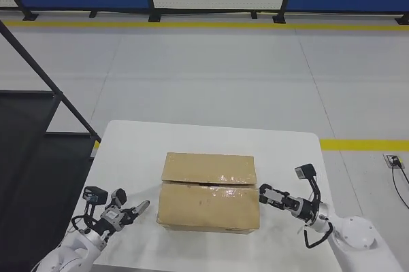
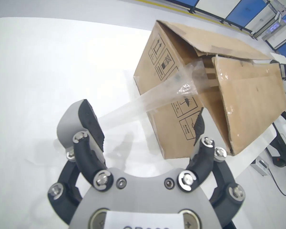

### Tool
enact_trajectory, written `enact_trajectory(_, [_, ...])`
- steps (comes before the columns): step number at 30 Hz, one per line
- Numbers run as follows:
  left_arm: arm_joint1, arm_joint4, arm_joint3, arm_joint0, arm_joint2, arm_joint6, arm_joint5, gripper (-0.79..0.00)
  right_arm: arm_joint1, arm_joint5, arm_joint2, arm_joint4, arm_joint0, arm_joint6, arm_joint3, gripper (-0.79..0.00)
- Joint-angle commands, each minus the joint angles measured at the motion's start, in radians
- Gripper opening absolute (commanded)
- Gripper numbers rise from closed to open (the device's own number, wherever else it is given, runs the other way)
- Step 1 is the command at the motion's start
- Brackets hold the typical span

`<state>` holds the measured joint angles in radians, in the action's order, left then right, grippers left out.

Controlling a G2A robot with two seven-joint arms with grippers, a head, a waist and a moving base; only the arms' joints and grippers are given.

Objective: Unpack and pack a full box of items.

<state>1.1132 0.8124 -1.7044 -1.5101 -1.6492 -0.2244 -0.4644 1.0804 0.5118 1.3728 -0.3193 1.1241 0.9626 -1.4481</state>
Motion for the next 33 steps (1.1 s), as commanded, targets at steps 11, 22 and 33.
enact_trajectory(11, [0.006, -0.134, -0.057, -0.016, -0.019, 0.063, 0.042, 0.000, -0.009, 0.108, 0.015, -0.229, 0.015, 0.205, -0.018, 0.000])
enact_trajectory(22, [-0.004, -0.087, -0.098, -0.005, 0.041, -0.051, -0.151, 0.000, -0.063, 0.066, 0.033, -0.184, 0.131, 0.280, -0.247, 0.000])
enact_trajectory(33, [-0.041, -0.089, -0.067, -0.029, 0.011, -0.301, -0.404, 0.000, -0.127, 0.093, -0.054, -0.069, 0.137, 0.252, -0.246, 0.000])
